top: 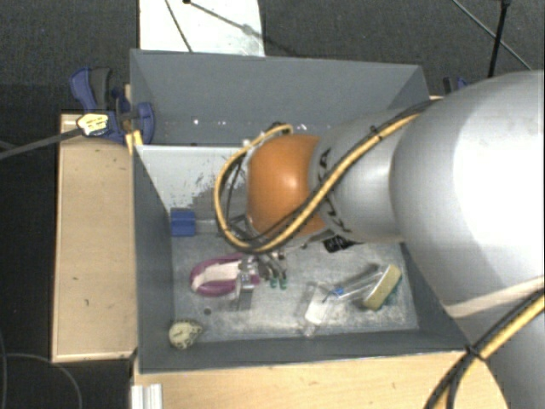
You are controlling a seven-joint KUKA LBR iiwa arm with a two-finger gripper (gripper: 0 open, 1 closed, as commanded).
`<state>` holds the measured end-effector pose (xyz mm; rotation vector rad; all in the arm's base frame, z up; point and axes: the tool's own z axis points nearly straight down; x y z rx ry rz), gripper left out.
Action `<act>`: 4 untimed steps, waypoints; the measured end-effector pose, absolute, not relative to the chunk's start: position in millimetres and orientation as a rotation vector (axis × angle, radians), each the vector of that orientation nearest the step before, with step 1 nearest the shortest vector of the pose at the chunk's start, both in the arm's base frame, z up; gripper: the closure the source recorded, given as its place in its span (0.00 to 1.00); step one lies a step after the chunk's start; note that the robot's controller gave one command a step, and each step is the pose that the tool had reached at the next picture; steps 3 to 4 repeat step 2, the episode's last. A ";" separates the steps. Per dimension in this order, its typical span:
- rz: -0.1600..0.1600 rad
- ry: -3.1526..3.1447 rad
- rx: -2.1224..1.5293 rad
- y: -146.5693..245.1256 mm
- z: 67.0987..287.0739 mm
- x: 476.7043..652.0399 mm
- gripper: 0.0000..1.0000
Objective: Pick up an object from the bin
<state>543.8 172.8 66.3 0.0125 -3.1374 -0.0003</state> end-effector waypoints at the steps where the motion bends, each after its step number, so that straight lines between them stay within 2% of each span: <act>1: -0.002 -3.140 -0.002 172.2 69.9 544.3 1.00; 2: -0.005 -3.151 -0.022 174.4 214.3 563.1 1.00; 4: -0.005 -3.151 -0.022 174.4 214.3 563.1 1.00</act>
Offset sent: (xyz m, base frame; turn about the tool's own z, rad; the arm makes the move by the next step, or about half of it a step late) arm 0.0000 0.0000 0.0000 0.0000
